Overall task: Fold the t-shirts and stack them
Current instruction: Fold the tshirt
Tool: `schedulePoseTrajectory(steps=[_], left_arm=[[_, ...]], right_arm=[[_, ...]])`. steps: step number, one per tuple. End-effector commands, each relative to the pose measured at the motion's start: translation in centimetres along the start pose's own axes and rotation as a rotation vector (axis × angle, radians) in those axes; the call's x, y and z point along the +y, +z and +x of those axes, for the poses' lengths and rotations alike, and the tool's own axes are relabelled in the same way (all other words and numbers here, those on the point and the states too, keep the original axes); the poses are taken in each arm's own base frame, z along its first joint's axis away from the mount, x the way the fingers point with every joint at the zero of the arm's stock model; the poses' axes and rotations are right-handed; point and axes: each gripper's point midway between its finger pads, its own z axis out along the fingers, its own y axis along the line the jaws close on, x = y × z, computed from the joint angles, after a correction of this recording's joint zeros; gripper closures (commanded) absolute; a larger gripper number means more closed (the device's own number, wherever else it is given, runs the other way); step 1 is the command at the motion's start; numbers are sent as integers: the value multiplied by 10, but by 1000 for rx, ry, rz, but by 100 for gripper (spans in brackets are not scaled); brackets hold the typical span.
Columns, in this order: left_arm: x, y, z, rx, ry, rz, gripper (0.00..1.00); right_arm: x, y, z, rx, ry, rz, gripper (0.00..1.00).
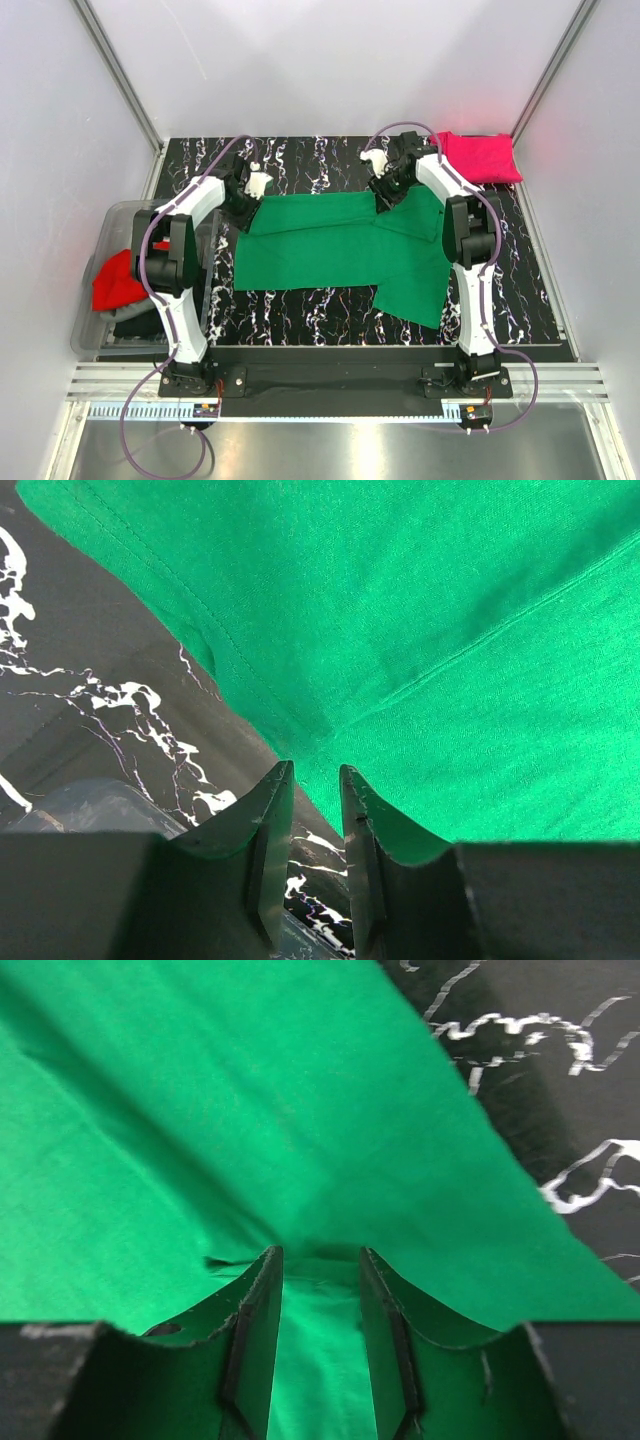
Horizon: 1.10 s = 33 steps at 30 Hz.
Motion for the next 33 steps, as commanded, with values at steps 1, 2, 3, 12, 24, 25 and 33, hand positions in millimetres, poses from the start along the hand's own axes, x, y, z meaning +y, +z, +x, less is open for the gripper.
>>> schedulePoseTrajectory(steps=[1, 2, 3, 12, 24, 25, 33], left_arm=[[3, -17, -13, -60, -3, -41, 70], [3, -16, -12, -58, -2, -39, 70], [3, -16, -13, -58, -2, -39, 70], [5, -15, -17, -57, 8, -51, 70], [2, -14, -16, -42, 33, -66, 70], [1, -15, -17, -43, 36, -67, 70], [0, -14, -17, -37, 44, -75, 70]], right_arm=[[-25, -14, -16, -49, -32, 68, 57], [-27, -16, -15, -49, -29, 71, 56], [-28, -15, -13, -45, -25, 70, 56], [-22, -13, -2, -39, -10, 35, 57], [-10, -2, 12, -24, 32, -49, 63], [-9, -1, 13, -23, 36, -52, 66], [-12, -3, 14, -22, 44, -54, 88]])
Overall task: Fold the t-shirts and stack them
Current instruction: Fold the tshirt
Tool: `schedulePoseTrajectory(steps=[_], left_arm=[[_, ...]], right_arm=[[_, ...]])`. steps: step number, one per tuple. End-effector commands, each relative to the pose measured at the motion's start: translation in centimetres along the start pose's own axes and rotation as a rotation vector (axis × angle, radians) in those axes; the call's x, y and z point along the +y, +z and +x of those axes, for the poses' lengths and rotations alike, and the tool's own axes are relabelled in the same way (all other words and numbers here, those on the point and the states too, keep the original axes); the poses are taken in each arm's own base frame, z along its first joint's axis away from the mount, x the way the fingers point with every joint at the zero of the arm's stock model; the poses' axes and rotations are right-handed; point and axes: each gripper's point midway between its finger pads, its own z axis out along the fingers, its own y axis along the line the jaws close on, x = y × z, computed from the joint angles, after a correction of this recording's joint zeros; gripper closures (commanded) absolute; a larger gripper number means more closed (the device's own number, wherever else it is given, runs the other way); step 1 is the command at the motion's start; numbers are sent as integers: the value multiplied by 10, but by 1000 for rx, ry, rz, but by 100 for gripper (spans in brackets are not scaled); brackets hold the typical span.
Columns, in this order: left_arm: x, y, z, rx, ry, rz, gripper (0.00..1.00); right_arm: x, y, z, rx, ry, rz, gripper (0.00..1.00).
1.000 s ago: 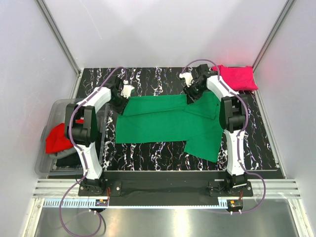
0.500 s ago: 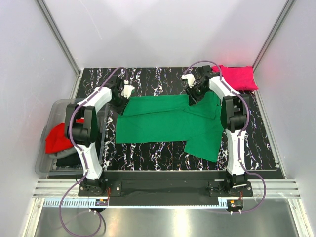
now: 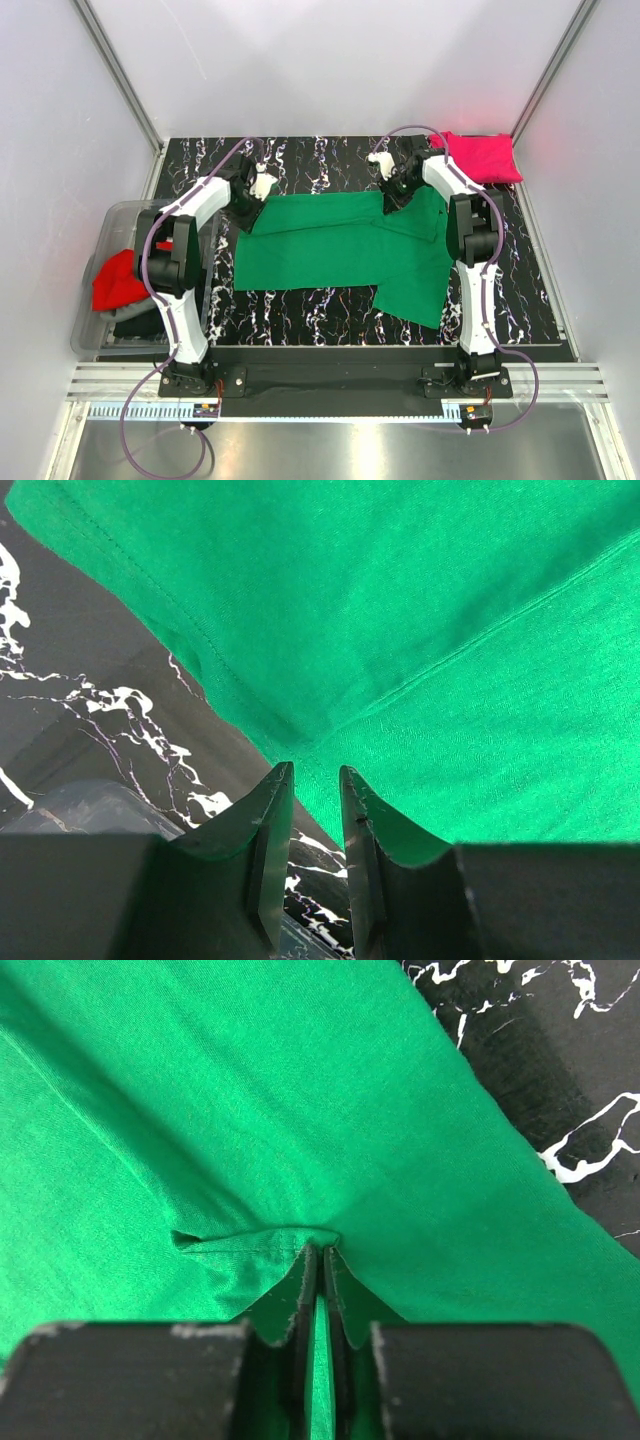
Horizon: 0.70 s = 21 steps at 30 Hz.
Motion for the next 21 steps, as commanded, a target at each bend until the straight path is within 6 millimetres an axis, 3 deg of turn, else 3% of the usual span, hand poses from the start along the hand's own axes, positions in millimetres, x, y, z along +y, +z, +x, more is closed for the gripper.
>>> schedulePoseTrajectory(steps=[1, 6, 13, 21], left_arm=[[6, -15, -15, -55, 19, -44, 70], [7, -18, -18, -66, 23, -48, 70], [7, -22, -21, -92, 32, -54, 70], [9, -27, -26, -130, 45, -65, 70]], right_arm=[[-2, -6, -6, -19, -4, -11, 90], [4, -18, -11, -35, -2, -7, 98], [23, -45, -19, -68, 20, -4, 99], [69, -58, -6, -41, 11, -43, 100]])
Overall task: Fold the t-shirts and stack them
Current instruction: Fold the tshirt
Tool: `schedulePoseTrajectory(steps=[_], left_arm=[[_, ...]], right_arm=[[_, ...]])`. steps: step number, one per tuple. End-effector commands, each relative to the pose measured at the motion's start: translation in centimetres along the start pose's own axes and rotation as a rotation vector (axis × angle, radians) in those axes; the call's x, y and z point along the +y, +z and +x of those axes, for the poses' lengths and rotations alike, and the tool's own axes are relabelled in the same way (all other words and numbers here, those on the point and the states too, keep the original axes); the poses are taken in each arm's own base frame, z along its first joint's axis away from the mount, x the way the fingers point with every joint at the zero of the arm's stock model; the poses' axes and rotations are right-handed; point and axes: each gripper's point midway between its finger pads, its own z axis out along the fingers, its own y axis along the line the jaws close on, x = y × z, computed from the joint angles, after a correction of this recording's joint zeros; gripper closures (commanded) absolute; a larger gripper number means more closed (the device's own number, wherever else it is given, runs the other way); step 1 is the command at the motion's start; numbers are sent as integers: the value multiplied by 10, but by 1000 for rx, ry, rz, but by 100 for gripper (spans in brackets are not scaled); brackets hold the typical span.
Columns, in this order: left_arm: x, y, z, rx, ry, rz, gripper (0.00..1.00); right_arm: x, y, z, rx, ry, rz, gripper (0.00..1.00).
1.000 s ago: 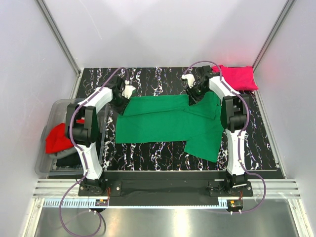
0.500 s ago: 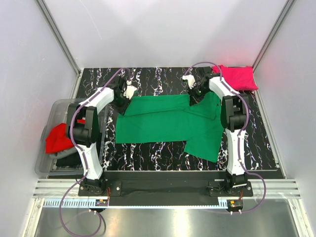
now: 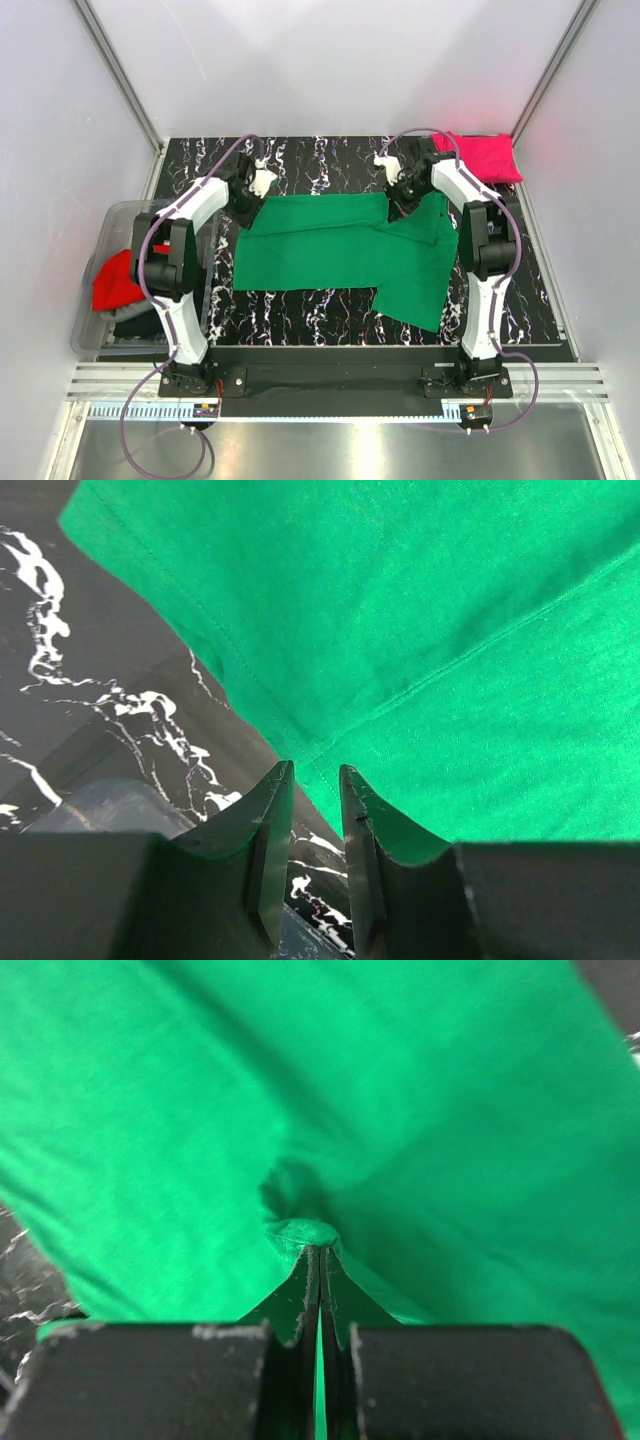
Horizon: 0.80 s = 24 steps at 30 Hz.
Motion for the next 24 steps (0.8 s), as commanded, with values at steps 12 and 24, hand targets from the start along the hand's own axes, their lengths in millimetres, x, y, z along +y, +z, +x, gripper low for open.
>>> schedulePoseTrajectory(steps=[12, 24], left_arm=[[12, -27, -22, -119, 54, -79, 70], [18, -3, -19, -61, 65, -73, 70]], right_arm=[[101, -23, 14, 34, -77, -27, 60], [-18, -52, -12, -58, 20, 243, 62]])
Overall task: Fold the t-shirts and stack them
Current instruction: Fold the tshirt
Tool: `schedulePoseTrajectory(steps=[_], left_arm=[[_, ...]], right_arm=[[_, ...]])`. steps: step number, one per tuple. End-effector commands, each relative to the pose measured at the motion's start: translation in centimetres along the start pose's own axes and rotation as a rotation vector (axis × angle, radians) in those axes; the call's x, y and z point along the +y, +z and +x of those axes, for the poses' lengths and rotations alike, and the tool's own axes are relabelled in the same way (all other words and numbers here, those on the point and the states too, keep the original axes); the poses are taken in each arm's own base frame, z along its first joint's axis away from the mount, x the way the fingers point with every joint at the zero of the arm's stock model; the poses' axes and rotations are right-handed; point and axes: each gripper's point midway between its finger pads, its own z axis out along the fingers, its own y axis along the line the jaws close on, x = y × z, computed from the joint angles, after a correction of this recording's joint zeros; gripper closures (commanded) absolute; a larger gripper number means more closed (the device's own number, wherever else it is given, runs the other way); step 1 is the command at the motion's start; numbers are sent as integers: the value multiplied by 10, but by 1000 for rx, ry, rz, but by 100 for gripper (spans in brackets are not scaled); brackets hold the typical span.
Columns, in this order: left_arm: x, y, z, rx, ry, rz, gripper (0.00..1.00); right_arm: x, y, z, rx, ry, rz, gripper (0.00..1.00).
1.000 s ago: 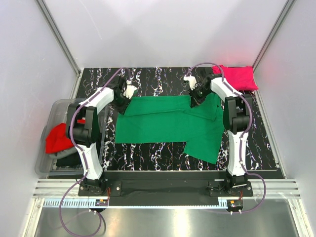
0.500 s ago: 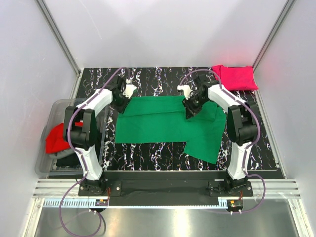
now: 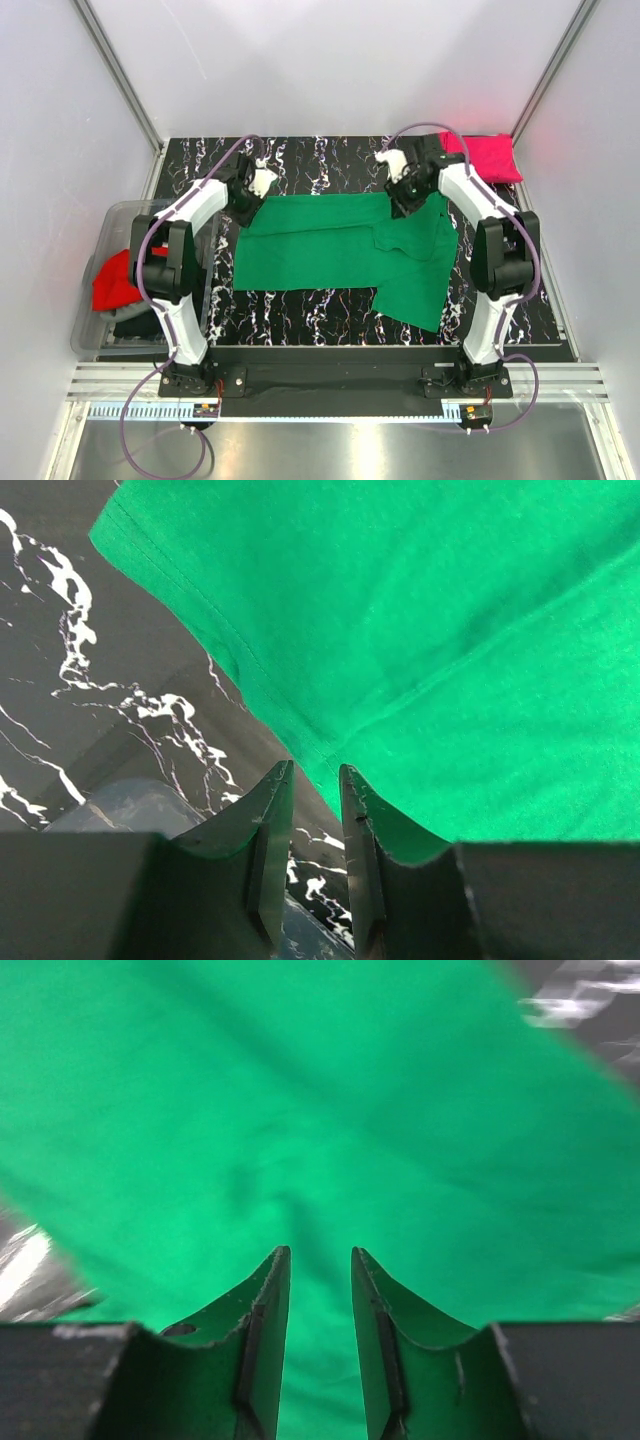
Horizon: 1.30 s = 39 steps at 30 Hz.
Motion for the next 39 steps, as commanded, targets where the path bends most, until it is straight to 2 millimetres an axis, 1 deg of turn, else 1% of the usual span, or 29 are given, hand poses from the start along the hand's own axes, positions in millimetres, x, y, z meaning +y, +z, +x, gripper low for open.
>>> schedulePoseTrajectory(steps=[1, 2, 3, 4, 5, 6, 7, 8, 9, 10, 12, 13, 14, 15, 16, 17, 18, 20, 22, 23, 25, 26, 28, 30, 32, 33, 35, 36, 39], left_arm=[[18, 3, -20, -29, 33, -55, 70], [21, 11, -17, -6, 33, -64, 70], [24, 14, -18, 2, 33, -71, 70], [30, 14, -27, -13, 34, -87, 70], [32, 24, -25, 12, 32, -86, 71], [39, 26, -25, 25, 30, -111, 71], [45, 25, -36, 10, 27, -127, 71], [48, 35, -32, 40, 23, -128, 71], [50, 37, -33, 45, 20, -132, 71], [55, 37, -42, 32, 19, -143, 71], [57, 51, -36, 74, 20, -138, 71], [62, 50, -45, 64, 20, -149, 71], [62, 60, -35, 114, 22, -147, 71], [65, 64, -34, 130, 26, -152, 71], [71, 63, -41, 123, 27, -170, 71], [71, 71, -32, 170, 31, -163, 71], [75, 70, -38, 162, 29, -171, 71], [76, 74, -36, 176, 22, -164, 71], [75, 74, -34, 179, 19, -161, 71], [73, 69, -37, 165, 14, -155, 71], [67, 63, -34, 162, 1, -136, 71], [63, 51, -41, 129, -3, -120, 72], [59, 40, -43, 110, -5, -109, 72], [63, 27, -55, 68, 0, -125, 72], [68, 26, -63, 51, 11, -137, 72], [74, 20, -75, 20, 17, -152, 72], [78, 21, -85, -3, 17, -159, 73], [82, 15, -97, -36, 17, -168, 73], [83, 21, -104, -49, 16, -164, 73]], right_arm=[[-60, 8, 0, -22, 75, 116, 63], [-77, 5, 2, -32, 100, 142, 63], [-87, 6, 5, -31, 115, 153, 64], [-96, 13, 11, -18, 131, 155, 64], [-106, 11, 7, -31, 134, 169, 64], [-118, 10, 10, -33, 149, 186, 65], [-128, 13, 10, -35, 155, 197, 65], [-134, 14, 11, -37, 164, 203, 65], [-142, 12, 14, -41, 176, 213, 65], [-149, 16, 14, -42, 180, 219, 66], [-156, 19, 15, -42, 187, 226, 65], [-158, 23, 17, -35, 187, 227, 65], [-159, 25, 19, -30, 187, 223, 65], [-170, 21, 28, -27, 209, 237, 66], [-172, 25, 34, -16, 216, 237, 66], [-174, 26, 36, -12, 216, 238, 66], [-175, 27, 38, -9, 219, 237, 66], [-180, 33, 44, 5, 230, 237, 66], [-184, 38, 46, 13, 231, 245, 66], [-186, 38, 46, 13, 234, 248, 66], [-189, 41, 47, 15, 234, 251, 66], [-190, 41, 45, 11, 237, 254, 66], [-194, 44, 45, 12, 241, 259, 65], [-196, 47, 44, 9, 246, 260, 65], [-199, 50, 42, 5, 248, 262, 64], [-200, 50, 41, 4, 247, 264, 65], [-200, 50, 40, 1, 241, 263, 65], [-201, 48, 39, 0, 239, 267, 64], [-200, 46, 40, 5, 230, 269, 64]])
